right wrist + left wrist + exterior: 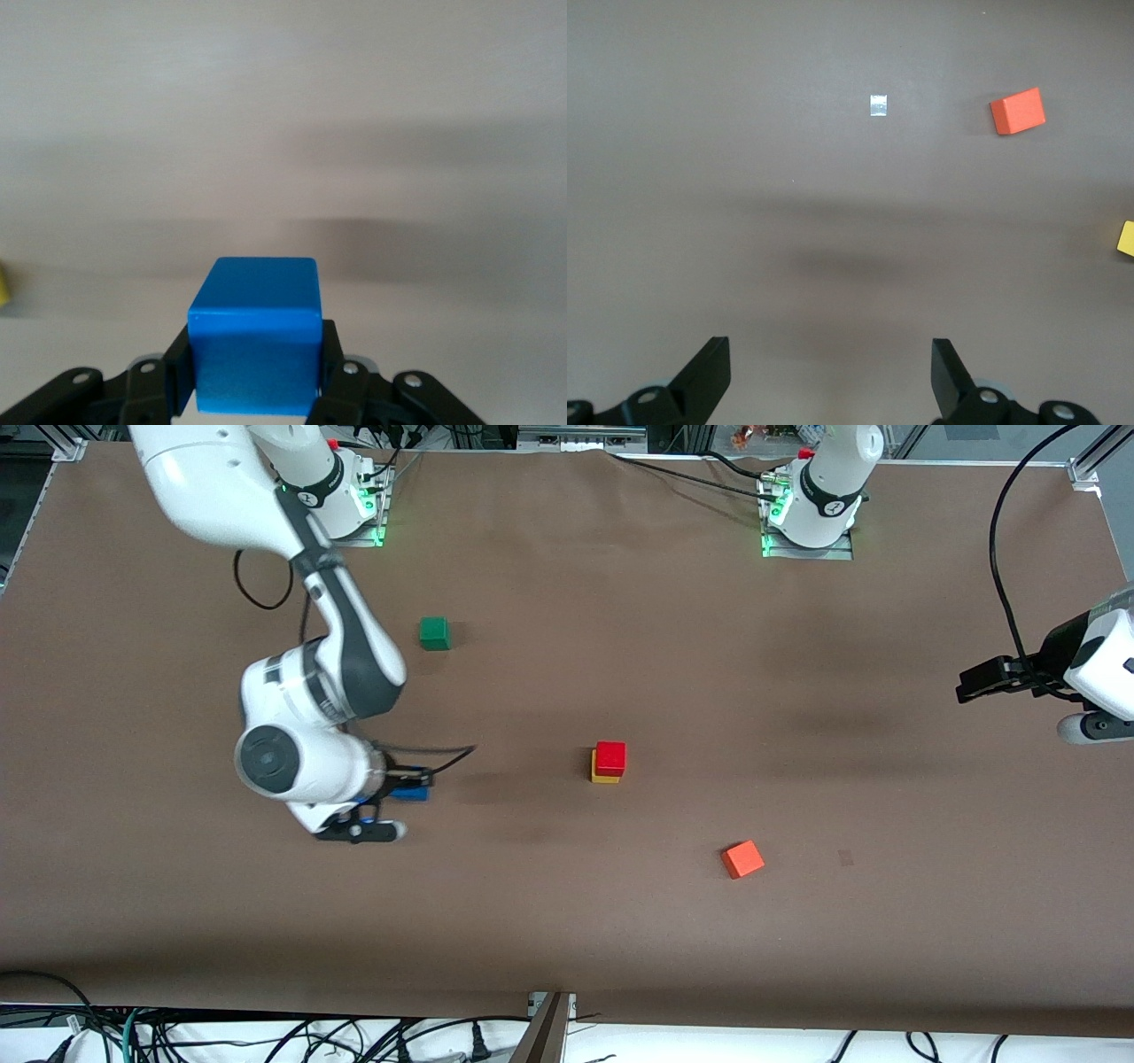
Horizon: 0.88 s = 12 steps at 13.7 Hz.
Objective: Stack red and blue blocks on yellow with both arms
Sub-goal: 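Carry the blue cube with the right gripper over the red cube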
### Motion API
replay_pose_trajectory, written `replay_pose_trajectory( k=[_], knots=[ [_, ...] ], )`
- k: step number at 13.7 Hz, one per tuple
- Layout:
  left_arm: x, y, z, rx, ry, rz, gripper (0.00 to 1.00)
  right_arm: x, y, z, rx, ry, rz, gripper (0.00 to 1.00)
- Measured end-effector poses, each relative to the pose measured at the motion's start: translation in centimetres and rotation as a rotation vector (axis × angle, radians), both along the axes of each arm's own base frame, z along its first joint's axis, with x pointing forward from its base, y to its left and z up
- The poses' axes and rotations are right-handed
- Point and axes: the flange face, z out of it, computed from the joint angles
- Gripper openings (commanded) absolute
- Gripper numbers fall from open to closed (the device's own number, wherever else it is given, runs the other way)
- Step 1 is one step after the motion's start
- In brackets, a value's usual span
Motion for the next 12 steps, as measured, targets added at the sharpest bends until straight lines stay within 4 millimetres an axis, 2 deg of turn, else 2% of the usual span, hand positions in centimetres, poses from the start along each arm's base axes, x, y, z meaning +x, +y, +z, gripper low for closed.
replay_pose_trajectory(
  k=[4, 6, 8, 12],
  knots=[
    [0.0, 0.0, -0.1, 0.0, 0.001, -0.001, 1.0, -4.1, 11.9, 4.5, 0.017, -0.058, -0.1, 0.19],
    [0.0, 0.0, -0.1, 0.0, 0.001, -0.001, 1.0, -5.8, 16.6, 5.3, 0.061, -0.093, -0.167, 0.19],
    [0.0, 0.0, -0.1, 0.0, 0.001, -0.001, 1.0, -7.4, 20.3, 4.3, 0.101, -0.111, -0.212, 0.19],
    [0.0, 0.0, 0.0, 0.0, 0.0, -0.001, 1.0, -11.3, 26.0, 0.1, 0.099, -0.115, -0.17, 0.19]
  ],
)
